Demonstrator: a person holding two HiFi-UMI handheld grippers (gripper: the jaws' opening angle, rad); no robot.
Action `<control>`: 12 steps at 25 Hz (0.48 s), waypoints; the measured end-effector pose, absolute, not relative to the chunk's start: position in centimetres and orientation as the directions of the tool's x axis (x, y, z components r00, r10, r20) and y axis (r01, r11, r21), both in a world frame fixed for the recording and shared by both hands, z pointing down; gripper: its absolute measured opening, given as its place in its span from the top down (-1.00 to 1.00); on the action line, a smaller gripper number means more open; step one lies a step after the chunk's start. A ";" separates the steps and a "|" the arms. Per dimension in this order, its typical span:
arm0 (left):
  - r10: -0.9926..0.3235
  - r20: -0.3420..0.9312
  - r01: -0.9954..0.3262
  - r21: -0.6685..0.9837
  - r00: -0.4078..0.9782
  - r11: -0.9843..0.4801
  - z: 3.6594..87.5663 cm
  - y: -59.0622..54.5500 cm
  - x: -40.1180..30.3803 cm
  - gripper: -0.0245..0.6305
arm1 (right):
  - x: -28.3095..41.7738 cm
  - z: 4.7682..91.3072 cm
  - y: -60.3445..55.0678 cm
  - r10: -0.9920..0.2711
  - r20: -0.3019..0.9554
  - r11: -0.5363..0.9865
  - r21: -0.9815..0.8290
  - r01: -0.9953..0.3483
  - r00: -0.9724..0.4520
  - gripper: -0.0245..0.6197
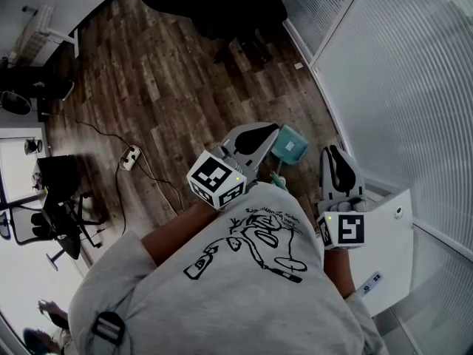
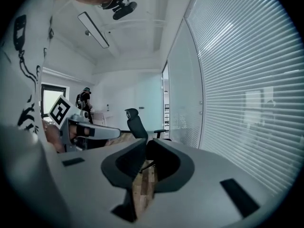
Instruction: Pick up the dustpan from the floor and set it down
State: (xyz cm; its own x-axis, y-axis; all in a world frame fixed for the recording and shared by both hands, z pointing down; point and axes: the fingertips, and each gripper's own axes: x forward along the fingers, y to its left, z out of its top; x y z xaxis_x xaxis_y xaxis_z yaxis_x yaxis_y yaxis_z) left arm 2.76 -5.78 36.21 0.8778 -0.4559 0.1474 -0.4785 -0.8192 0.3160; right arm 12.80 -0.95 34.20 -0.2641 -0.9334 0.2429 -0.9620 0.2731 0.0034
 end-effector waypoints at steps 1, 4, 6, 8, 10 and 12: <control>-0.458 0.148 -0.480 0.313 0.877 -0.819 36.2 -5.8 2.8 0.92 | 12.8 34.2 -1.0 -0.934 0.242 0.272 0.003 -0.962 -0.263 0.81; -0.456 0.151 -0.480 0.311 0.877 -0.820 36.1 -5.9 2.9 0.92 | 12.6 34.1 -1.1 -0.934 0.246 0.268 -0.001 -0.963 -0.260 0.82; -0.453 0.151 -0.477 0.310 0.879 -0.822 36.1 -6.1 3.1 0.92 | 12.7 34.1 -1.3 -0.935 0.248 0.265 0.012 -0.964 -0.254 0.83; -0.453 0.150 -0.477 0.309 0.879 -0.823 36.3 -6.4 3.4 0.92 | 13.1 34.3 -1.6 -0.936 0.246 0.261 0.013 -0.965 -0.250 0.83; -0.451 0.151 -0.476 0.310 0.880 -0.823 36.4 -6.4 3.7 0.92 | 13.3 34.3 -1.5 -0.938 0.246 0.254 0.012 -0.967 -0.244 0.83; -0.449 0.150 -0.473 0.310 0.881 -0.824 36.2 -6.2 3.8 0.92 | 13.3 34.1 -1.3 -0.939 0.245 0.251 0.013 -0.968 -0.240 0.83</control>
State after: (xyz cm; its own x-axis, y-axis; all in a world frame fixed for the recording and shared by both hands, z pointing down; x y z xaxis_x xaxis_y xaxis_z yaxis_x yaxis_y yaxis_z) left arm 3.76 -6.18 36.21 0.8809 -0.4490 0.1500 -0.4731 -0.8245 0.3105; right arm 13.33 -1.30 34.13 -0.2399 -0.9394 0.2447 -0.9680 0.2505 0.0127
